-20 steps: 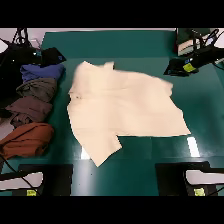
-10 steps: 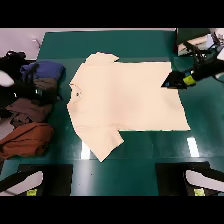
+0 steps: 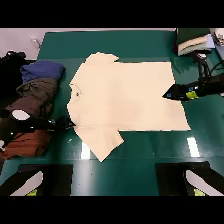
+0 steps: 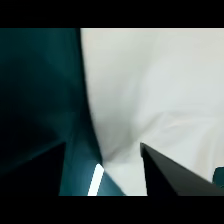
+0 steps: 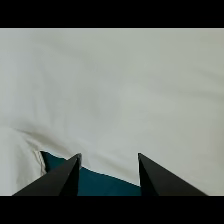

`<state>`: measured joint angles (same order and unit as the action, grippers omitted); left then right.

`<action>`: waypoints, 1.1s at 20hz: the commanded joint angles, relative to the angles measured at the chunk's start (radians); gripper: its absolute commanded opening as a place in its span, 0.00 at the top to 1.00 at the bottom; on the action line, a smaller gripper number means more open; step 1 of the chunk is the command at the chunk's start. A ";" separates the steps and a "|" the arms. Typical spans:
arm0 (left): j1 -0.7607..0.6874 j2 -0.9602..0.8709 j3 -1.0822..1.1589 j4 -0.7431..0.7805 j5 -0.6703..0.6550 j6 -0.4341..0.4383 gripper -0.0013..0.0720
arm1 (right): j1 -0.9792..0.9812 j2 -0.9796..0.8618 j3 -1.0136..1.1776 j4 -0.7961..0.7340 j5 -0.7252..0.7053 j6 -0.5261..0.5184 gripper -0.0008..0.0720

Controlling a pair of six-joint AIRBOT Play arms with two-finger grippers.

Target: Fold the shirts.

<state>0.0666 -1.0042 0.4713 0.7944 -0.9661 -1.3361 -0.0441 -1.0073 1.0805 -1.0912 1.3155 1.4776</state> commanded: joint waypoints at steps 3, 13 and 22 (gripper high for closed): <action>-0.181 0.005 -0.039 -0.056 0.180 -0.063 0.25 | -0.013 0.058 -0.029 -0.002 -0.006 0.013 0.43; -0.183 0.005 0.210 -0.009 0.055 0.010 0.95 | -0.509 0.070 -0.272 -0.159 0.117 -0.022 0.43; -0.183 0.005 0.215 0.014 0.088 0.002 0.95 | -0.795 -0.024 -0.594 0.057 -0.126 -0.117 0.43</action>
<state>-0.1162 -0.9997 0.6827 0.8032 -0.8959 -1.3296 -0.7994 -0.9783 0.5503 -1.1248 1.2640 1.3991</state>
